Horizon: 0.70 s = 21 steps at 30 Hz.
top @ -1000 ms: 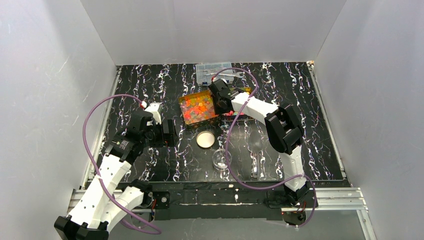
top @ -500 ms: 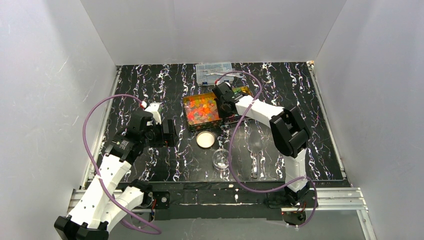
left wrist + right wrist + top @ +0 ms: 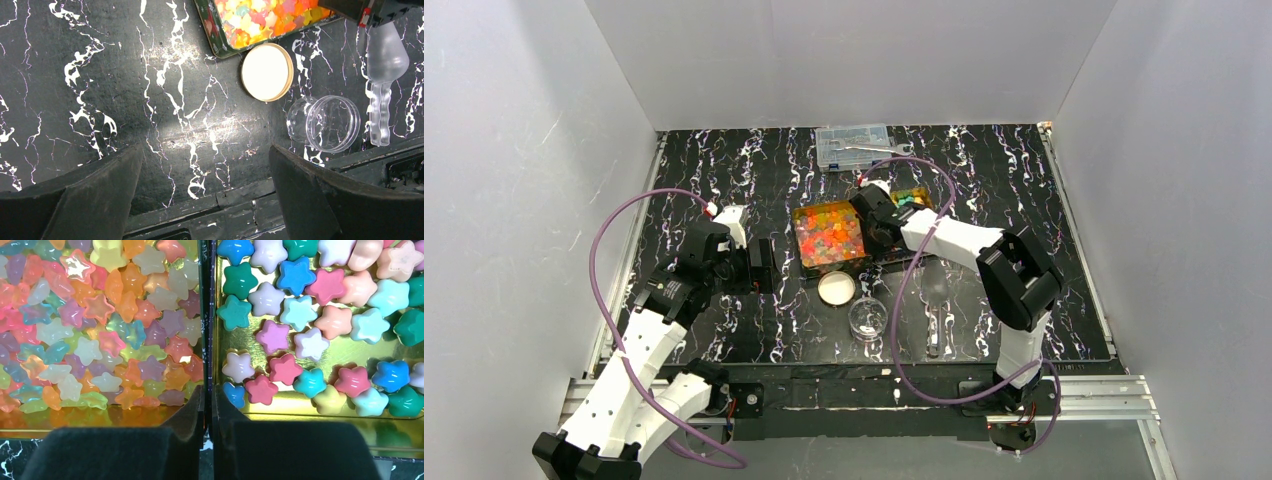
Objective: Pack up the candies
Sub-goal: Move the storage box to the center of the board.
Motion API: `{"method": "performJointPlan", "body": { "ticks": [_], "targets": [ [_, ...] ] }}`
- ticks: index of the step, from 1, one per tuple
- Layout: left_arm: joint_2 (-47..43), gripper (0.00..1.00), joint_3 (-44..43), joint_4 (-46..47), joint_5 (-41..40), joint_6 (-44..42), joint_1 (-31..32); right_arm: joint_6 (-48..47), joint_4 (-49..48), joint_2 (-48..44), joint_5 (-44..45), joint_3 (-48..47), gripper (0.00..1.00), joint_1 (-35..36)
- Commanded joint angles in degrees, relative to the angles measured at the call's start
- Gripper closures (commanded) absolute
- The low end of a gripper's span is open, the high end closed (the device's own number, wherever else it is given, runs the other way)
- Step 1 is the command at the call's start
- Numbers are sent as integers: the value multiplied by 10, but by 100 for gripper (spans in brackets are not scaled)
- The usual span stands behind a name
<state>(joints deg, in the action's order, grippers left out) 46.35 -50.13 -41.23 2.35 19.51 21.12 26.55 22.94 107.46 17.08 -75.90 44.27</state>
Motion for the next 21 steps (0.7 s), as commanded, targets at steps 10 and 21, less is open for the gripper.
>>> {"method": "performJointPlan", "body": {
  "ticks": [10, 21],
  "targets": [
    [-10, 4, 2, -12, 0, -3, 0, 36, 11, -55, 30, 8, 64, 32],
    [-18, 1, 3, -13, 1, -3, 0, 23, 48, -149, 69, 21, 39, 32]
  ]
}}
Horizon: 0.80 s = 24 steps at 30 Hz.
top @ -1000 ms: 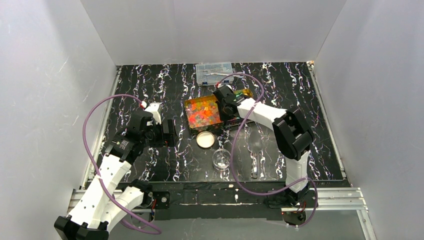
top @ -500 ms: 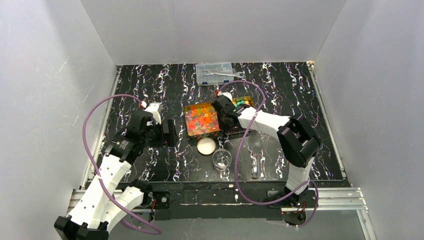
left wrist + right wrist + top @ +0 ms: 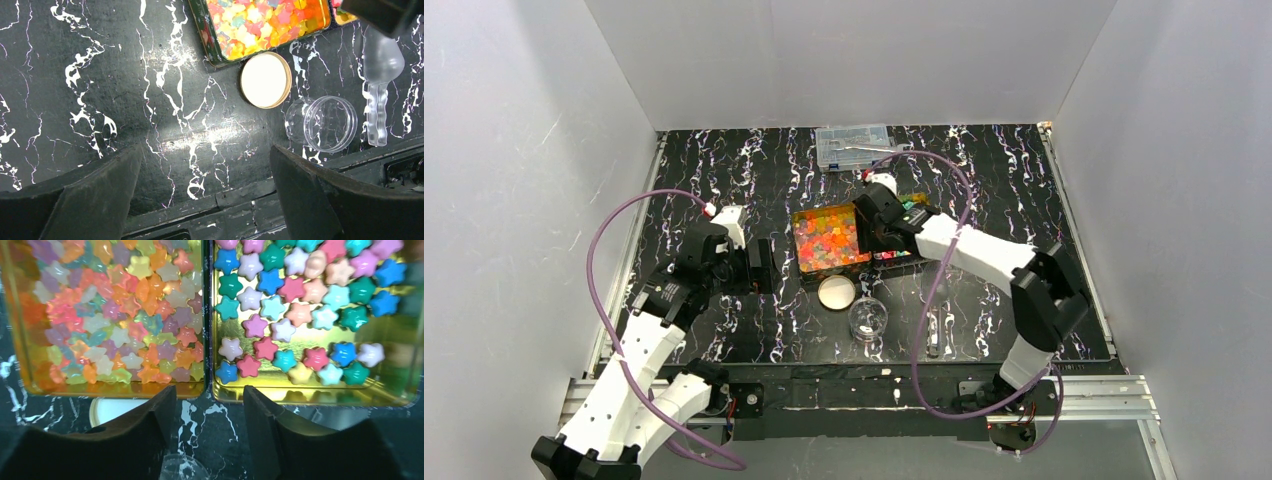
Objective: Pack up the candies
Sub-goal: Move the storage box to the center of the board, then pick up the spatula from the center of the board.
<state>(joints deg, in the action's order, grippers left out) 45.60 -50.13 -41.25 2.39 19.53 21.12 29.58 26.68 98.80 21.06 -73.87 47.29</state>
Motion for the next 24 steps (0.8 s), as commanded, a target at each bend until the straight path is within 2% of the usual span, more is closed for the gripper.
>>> {"method": "performJointPlan", "body": {
  "ticks": [1, 7, 13, 24],
  "targets": [
    [-10, 1, 3, -13, 1, -3, 0, -8, 10, -80, 29, 11, 37, 2],
    [-14, 1, 3, -13, 8, -2, 0, -1, 35, -176, 36, 83, 27, 2],
    [-22, 1, 3, -13, 9, 0, 0, 21, 68, -263, 33, 159, 23, 2],
    [-24, 1, 3, -13, 21, 0, 0, 72, 138, -342, 21, 251, 16, 2]
  ]
}}
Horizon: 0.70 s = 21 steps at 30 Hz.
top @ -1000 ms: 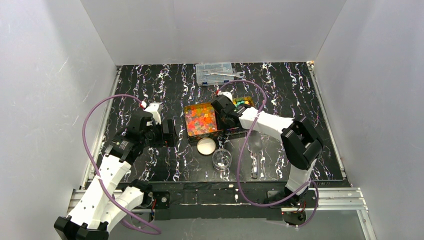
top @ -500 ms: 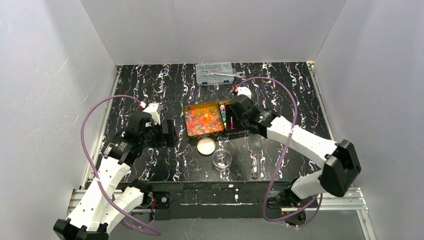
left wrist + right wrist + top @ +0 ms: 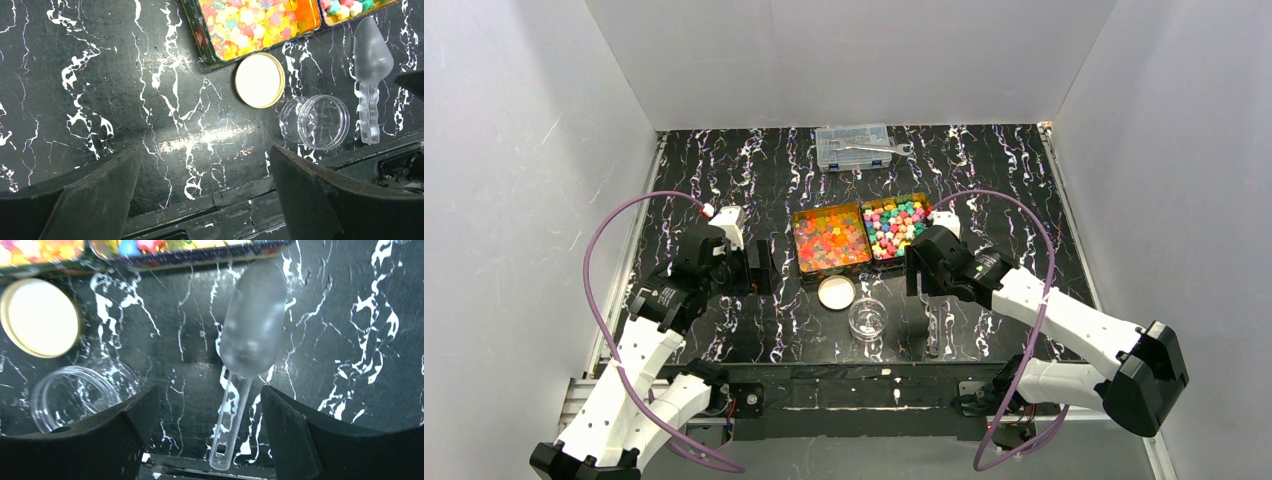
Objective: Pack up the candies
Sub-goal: Pick up the spatula from the center of the board.
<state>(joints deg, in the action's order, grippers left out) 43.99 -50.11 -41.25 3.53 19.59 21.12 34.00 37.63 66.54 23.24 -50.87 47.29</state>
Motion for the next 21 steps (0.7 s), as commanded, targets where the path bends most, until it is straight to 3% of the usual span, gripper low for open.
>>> {"method": "performJointPlan", "body": {
  "ticks": [1, 21],
  "targets": [
    [-8, 1, 3, -13, 10, -1, 0, 31, 34, -19, -2, 27, 16, 2],
    [-14, 1, 3, -12, 19, -2, 0, 100, -25, -41, -61, 173, 20, 13]
  ]
}}
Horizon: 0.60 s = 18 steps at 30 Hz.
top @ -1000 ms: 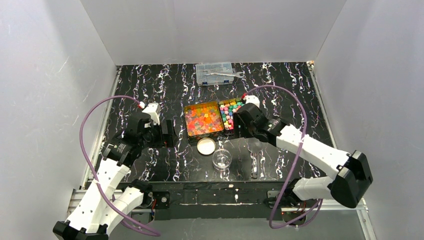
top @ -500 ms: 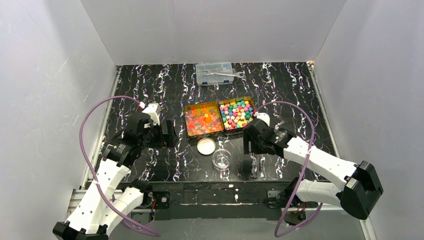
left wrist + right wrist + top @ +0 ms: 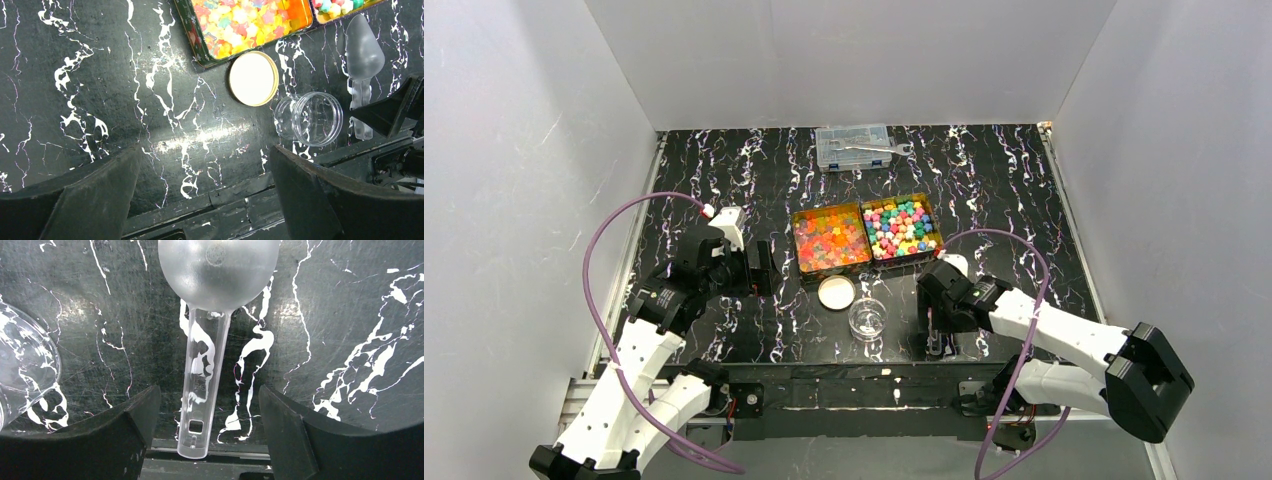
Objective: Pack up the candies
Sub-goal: Pick up the spatula from the center of the board.
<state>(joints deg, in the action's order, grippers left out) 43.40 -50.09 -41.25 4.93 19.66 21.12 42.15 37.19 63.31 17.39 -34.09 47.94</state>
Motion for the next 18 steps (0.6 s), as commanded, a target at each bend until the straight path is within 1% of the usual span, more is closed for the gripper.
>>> {"method": "performJointPlan", "body": {
  "ticks": [1, 6, 8, 13, 18],
  "targets": [
    [-8, 1, 3, -12, 5, -2, 0, 20, -23, -7, -3, 7, 21, 8],
    [-6, 1, 4, -12, 5, -2, 0, 23, -22, 7, 8, 6, 30, 19],
    [-6, 1, 3, -12, 5, -2, 0, 24, -21, 11, 14, 6, 36, 23],
    [-4, 1, 3, -12, 4, -2, 0, 24, -20, 25, 27, 4, 46, 32],
    [-4, 1, 3, -12, 6, -2, 0, 27, -19, 34, 39, -2, 59, 39]
  ]
}}
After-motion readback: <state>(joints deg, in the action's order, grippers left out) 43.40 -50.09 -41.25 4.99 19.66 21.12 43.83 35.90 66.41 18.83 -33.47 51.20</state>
